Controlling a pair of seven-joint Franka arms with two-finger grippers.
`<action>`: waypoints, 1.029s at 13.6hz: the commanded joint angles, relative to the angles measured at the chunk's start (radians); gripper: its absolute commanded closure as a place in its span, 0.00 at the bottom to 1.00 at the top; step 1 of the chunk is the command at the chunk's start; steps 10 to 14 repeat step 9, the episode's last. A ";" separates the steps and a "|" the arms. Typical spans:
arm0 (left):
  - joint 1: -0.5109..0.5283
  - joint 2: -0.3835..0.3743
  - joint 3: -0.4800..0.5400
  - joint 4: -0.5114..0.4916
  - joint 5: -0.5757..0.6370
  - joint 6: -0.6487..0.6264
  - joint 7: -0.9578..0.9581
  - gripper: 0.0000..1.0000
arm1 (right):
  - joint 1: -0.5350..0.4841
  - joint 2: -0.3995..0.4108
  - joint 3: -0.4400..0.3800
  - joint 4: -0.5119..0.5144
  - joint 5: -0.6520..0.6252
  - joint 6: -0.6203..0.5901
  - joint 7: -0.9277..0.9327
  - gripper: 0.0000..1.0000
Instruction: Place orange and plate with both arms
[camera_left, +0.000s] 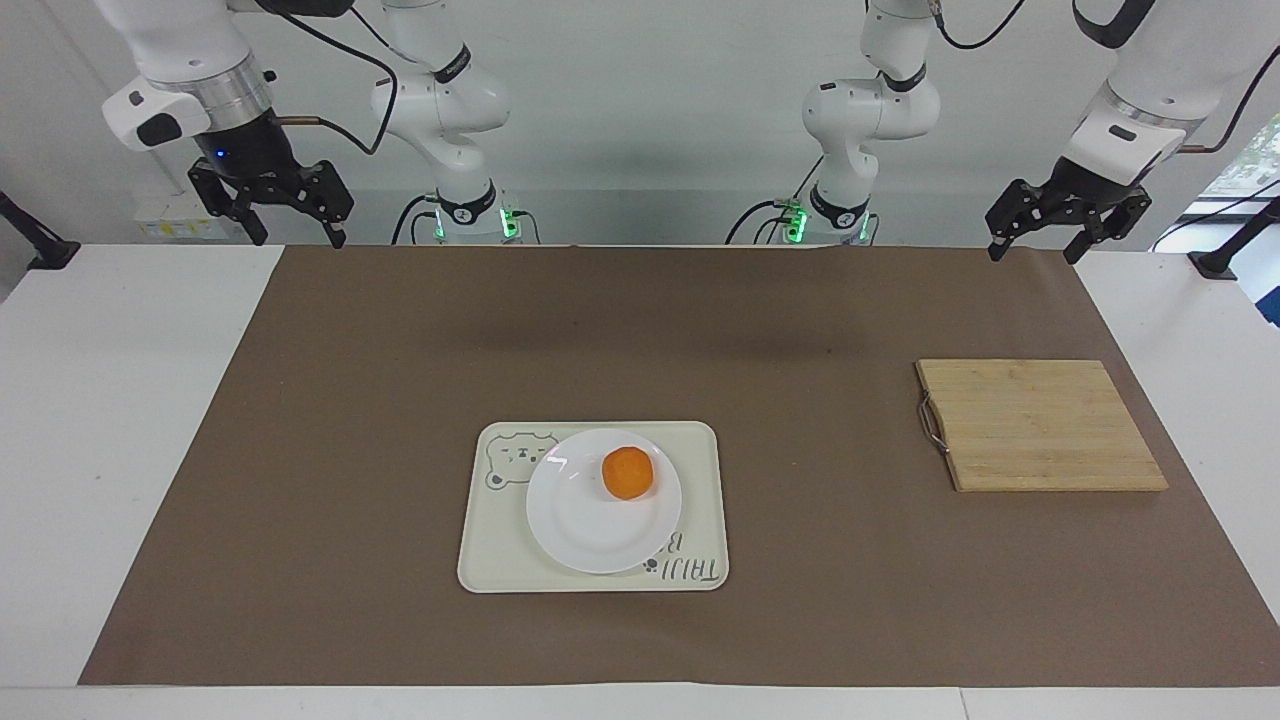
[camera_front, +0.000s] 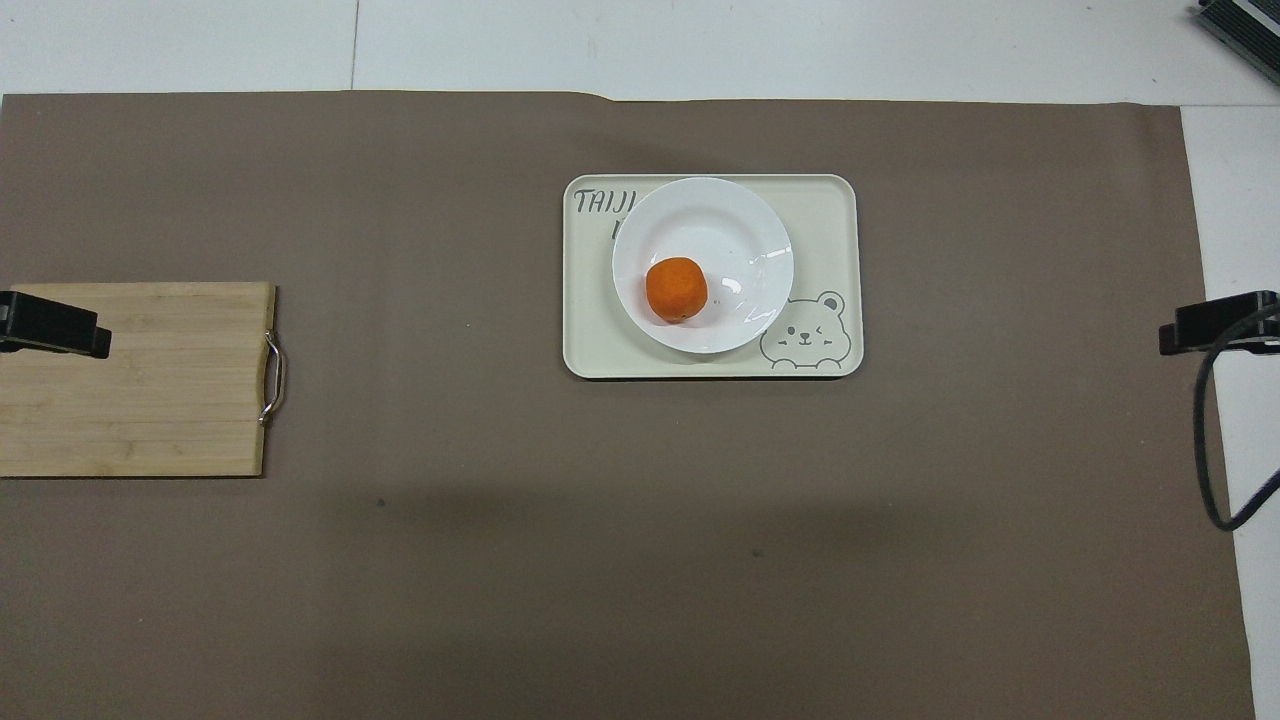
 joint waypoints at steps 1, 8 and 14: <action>0.009 0.004 -0.005 0.020 0.002 0.011 0.001 0.00 | 0.000 -0.023 0.002 -0.034 -0.012 0.006 -0.005 0.00; 0.007 0.004 -0.006 0.020 0.002 0.000 0.001 0.00 | 0.000 -0.023 0.001 -0.033 -0.014 0.011 -0.011 0.00; 0.007 0.002 -0.005 0.020 0.002 0.001 0.002 0.00 | 0.000 -0.019 0.002 -0.028 -0.014 0.011 -0.013 0.00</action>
